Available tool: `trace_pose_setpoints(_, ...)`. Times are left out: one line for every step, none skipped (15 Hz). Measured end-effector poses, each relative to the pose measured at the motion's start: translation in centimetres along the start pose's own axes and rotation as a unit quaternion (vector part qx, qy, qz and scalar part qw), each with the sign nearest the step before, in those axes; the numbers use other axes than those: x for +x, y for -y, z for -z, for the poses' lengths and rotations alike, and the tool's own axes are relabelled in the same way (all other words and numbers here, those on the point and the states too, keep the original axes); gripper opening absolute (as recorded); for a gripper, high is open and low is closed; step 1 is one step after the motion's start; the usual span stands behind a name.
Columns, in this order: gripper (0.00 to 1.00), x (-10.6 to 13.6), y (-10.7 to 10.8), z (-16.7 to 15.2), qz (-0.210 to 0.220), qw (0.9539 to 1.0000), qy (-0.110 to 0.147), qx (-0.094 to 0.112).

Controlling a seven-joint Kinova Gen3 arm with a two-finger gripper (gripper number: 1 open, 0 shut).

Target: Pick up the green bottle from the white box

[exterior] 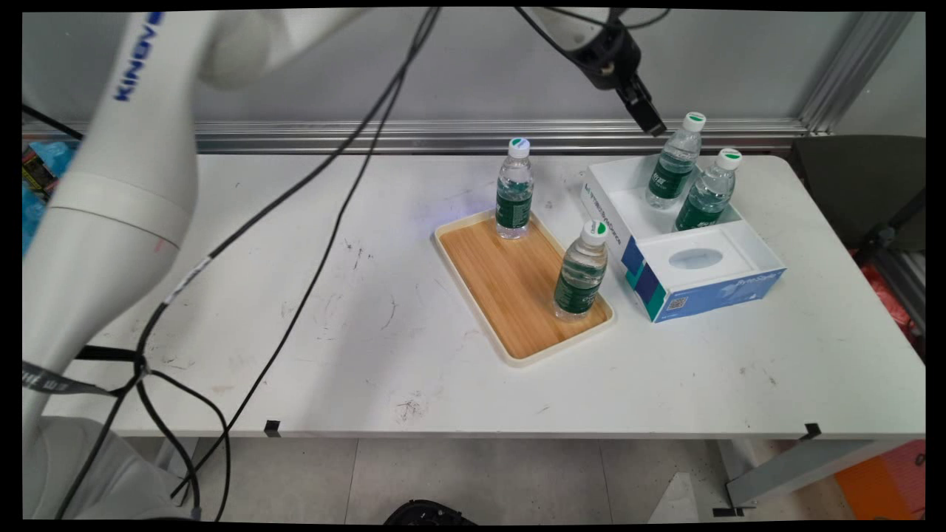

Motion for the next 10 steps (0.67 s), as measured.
trace_pose_setpoints(1.00,0.0,0.2,-0.7,-0.001,1.0000,0.001,-0.002)
trace_pose_setpoints(1.00,-0.1,0.5,-1.8,-0.001,1.0000,0.002,-0.004)
trace_pose_setpoints(1.00,-0.1,0.8,-3.0,-0.002,1.0000,0.002,-0.007)
trace_pose_setpoints(1.00,-0.1,1.0,-4.1,-0.001,0.9999,0.003,-0.010)
trace_pose_setpoints(1.00,-0.1,1.2,-5.0,-0.001,0.9999,0.003,-0.012)
trace_pose_setpoints(1.00,-0.1,1.3,-5.5,-0.001,0.9999,0.003,-0.014)
trace_pose_setpoints(1.00,-0.2,1.4,-6.3,-0.001,0.9999,0.003,-0.016)
trace_pose_setpoints(1.00,-0.2,1.6,-7.2,-0.001,0.9998,0.003,-0.018)
trace_pose_setpoints(1.00,-0.2,1.7,-8.0,0.000,0.9998,0.003,-0.021)
trace_pose_setpoints(1.00,-0.2,1.8,-8.6,0.002,0.9997,0.002,-0.022)
